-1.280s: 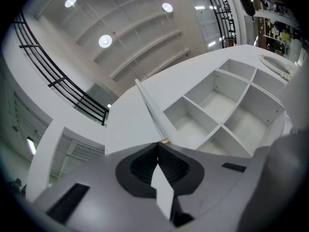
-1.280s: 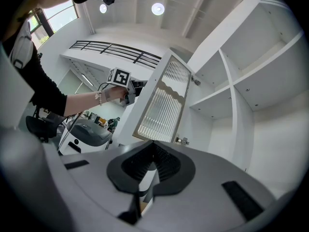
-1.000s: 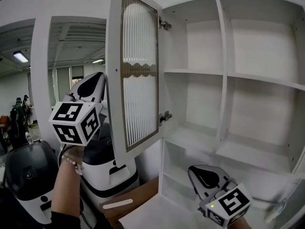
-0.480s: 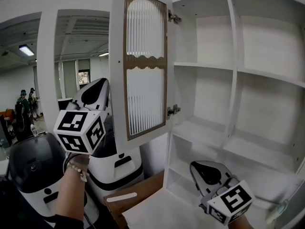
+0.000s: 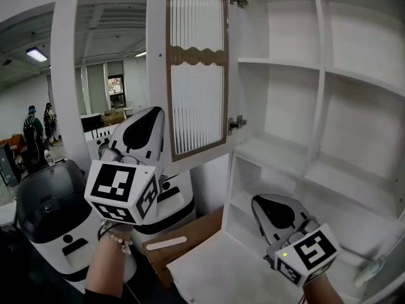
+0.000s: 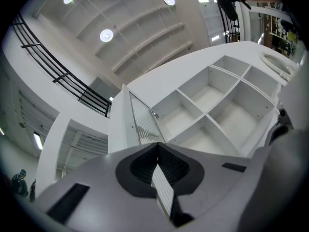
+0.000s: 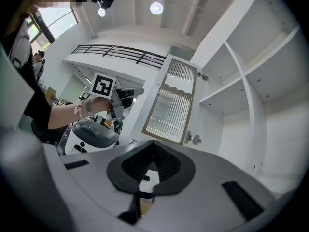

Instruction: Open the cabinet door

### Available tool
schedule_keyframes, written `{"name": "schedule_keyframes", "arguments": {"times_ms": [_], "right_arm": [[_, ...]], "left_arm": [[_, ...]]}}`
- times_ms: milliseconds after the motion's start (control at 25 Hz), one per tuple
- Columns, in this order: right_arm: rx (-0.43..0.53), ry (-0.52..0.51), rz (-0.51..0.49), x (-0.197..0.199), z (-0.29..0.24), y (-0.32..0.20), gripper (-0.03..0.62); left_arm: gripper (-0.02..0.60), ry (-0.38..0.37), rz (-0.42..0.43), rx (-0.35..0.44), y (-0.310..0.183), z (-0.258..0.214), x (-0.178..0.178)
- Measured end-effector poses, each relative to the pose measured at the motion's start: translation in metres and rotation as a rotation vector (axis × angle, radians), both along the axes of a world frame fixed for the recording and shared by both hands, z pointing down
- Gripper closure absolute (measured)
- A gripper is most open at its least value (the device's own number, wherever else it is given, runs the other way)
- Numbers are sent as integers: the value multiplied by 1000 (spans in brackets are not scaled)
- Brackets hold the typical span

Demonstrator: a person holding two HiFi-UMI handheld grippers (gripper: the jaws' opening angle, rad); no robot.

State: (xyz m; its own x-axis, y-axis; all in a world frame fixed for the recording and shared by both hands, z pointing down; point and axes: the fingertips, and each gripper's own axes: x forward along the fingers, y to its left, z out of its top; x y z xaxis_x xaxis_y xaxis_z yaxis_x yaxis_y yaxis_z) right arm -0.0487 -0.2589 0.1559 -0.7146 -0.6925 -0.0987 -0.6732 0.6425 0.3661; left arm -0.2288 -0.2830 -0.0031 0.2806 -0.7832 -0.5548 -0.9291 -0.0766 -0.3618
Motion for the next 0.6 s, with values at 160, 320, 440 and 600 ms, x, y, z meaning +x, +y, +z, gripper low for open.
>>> {"name": "schedule_keyframes", "arguments": {"times_ms": [160,320,440,600], "right_arm": [[-12,-1,7,1,7,-1,594],[-30,-8,23,7,16,-1,594],[-40,-16,36,13,22,1,594],[-43,-30,50,22,31,3,594]], "left_arm": [[581,-17,2,-15,7,24,16],[581,-11,60,-58,10,51,37],[581,-20,88,-90,10,73,52],[581,-26,111,-117,12,98,69]]}}
